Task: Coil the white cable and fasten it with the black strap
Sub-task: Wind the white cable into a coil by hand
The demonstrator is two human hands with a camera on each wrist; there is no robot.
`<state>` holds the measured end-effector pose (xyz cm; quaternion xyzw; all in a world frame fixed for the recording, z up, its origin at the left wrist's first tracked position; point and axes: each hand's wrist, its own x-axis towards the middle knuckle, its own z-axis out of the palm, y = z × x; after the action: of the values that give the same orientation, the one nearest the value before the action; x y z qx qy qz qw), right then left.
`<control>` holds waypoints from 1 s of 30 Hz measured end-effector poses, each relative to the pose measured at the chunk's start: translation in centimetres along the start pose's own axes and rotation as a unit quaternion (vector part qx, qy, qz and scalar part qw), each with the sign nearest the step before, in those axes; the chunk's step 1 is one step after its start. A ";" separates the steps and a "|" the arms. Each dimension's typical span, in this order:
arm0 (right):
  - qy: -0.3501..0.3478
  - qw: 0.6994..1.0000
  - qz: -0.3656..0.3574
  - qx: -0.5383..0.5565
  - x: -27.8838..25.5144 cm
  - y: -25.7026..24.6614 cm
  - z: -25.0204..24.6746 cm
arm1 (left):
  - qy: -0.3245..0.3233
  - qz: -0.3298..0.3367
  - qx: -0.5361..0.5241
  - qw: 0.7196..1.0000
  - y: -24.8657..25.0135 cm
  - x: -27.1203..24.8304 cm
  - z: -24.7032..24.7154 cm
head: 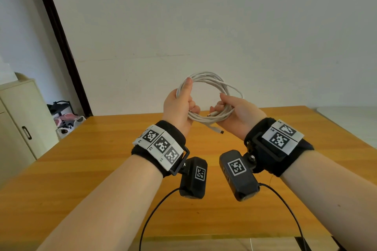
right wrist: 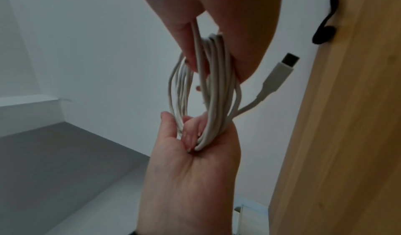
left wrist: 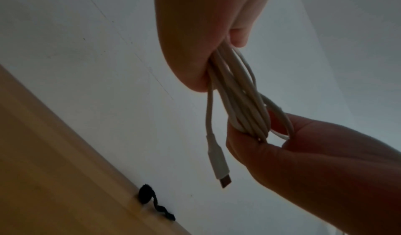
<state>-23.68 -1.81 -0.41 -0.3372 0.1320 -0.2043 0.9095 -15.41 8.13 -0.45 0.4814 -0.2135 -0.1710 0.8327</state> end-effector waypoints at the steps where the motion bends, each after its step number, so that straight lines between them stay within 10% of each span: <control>1: 0.000 1.000 0.000 0.011 0.0 -0.1 0.0 | -0.009 -0.005 -0.011 1.000 -0.1 -0.1 0.1; 20: -0.034 0.999 0.025 0.019 -0.6 -1.8 -0.2 | -0.042 -0.115 -0.074 0.990 -0.3 -0.3 0.4; 30: 0.041 0.972 -0.131 -0.193 -0.2 -1.4 0.0 | -0.074 -0.126 -0.141 0.979 0.2 -0.2 0.9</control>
<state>-24.29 -2.67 0.54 -0.5118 0.1609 -0.3058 0.7865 -16.02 7.66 0.04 0.3680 -0.1863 -0.3381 0.8459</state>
